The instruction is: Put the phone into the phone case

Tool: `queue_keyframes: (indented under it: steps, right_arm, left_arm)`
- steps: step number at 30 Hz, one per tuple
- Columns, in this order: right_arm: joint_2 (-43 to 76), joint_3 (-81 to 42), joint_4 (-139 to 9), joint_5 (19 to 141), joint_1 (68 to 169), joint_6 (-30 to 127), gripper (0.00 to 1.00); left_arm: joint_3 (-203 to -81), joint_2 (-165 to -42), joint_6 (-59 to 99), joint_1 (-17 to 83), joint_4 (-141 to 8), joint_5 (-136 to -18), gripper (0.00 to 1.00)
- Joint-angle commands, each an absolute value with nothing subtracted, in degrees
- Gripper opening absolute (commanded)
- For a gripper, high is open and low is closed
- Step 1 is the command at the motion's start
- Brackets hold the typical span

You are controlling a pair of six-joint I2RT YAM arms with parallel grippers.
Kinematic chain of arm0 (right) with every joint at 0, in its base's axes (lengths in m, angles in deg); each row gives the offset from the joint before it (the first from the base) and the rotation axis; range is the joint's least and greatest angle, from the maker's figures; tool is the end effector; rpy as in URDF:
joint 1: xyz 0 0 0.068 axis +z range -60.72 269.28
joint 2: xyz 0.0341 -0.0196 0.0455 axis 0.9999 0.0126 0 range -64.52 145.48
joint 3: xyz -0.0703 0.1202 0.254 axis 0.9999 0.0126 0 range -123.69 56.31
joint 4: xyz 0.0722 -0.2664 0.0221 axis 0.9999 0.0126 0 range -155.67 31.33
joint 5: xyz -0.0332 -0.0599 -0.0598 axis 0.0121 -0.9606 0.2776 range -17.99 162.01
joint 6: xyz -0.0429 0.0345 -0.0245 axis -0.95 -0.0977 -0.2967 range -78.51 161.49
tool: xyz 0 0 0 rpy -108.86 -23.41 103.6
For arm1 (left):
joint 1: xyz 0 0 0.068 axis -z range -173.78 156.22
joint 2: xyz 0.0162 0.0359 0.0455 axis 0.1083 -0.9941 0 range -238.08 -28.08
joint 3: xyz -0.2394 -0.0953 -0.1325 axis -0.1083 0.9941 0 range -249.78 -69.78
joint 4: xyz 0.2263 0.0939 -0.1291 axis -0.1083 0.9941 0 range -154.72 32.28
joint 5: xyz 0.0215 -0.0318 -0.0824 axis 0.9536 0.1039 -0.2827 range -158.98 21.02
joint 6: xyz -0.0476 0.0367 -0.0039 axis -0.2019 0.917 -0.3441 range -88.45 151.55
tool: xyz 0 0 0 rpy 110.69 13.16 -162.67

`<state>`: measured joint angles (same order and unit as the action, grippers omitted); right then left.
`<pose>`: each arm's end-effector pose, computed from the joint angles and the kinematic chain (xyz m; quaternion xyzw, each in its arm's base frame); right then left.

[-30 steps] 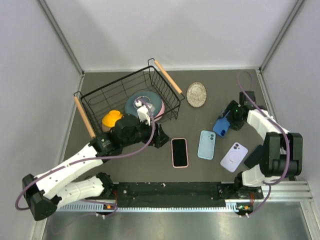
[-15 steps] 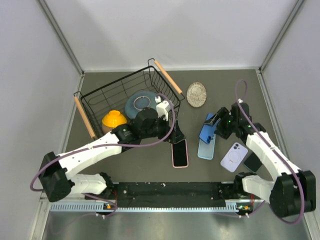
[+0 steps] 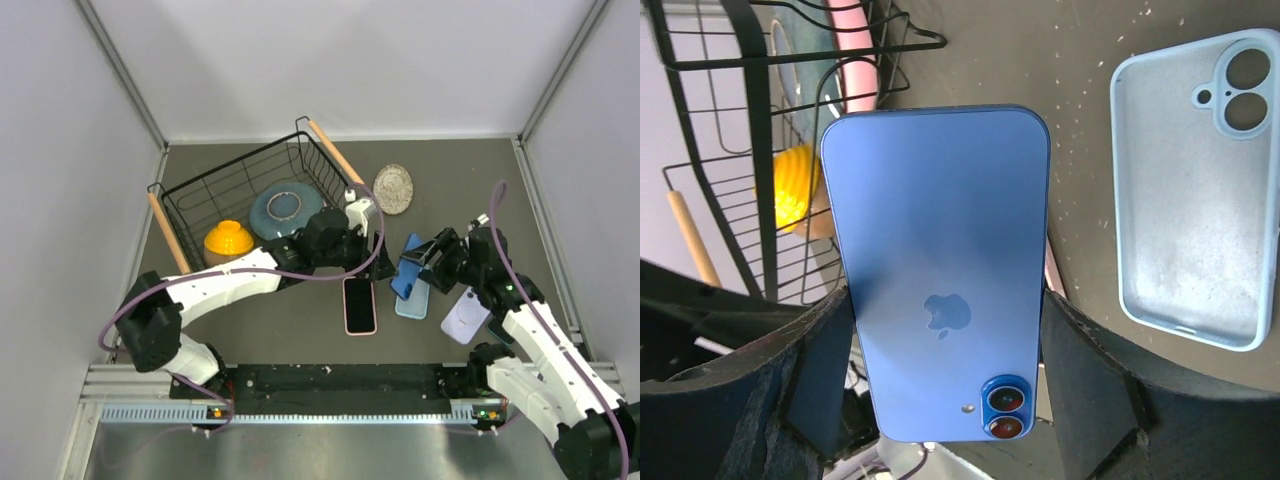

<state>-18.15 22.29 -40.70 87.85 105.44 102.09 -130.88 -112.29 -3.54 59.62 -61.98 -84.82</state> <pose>0.1763 0.0638 0.2491 0.2791 0.8448 0.3696 0.2678 0.2053 -0.2969 0.2952 0.2057 0.8169 -0.4506 0.2953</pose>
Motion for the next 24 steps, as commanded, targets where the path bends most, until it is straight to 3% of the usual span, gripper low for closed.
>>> queue_keyframes:
  steps: [1,7,12,17,21,22,24]
  right_arm:
    - [-22.15,22.47,-44.40,89.58,106.15,105.03,0.39]
    - [-23.56,23.09,-44.49,91.08,106.15,106.26,0.39]
    - [-24.53,22.74,-44.67,90.73,106.16,106.18,0.39]
    - [-24.44,22.21,-45.28,91.35,106.16,106.44,0.39]
    - [-24.70,21.60,-45.46,91.87,106.16,106.53,0.39]
    - [-24.44,21.07,-45.55,92.22,106.16,105.84,0.40]
    - [-24.35,20.37,-45.55,92.75,106.15,104.34,0.42]
  left_arm:
    - [-134.64,-114.12,-3.17,60.97,-67.09,-87.43,0.70]
    - [-136.31,-116.67,-2.55,62.55,-66.57,-87.52,0.70]
    - [-135.97,-117.55,-2.28,62.73,-66.30,-88.49,0.51]
    - [-134.73,-117.64,-2.37,62.73,-66.83,-89.28,0.49]
    - [-134.73,-117.64,-2.02,62.73,-66.92,-89.90,0.33]
    - [-134.73,-117.47,-1.85,62.73,-67.09,-90.33,0.22]
    - [-134.65,-116.94,-1.50,62.73,-67.27,-91.30,0.13]
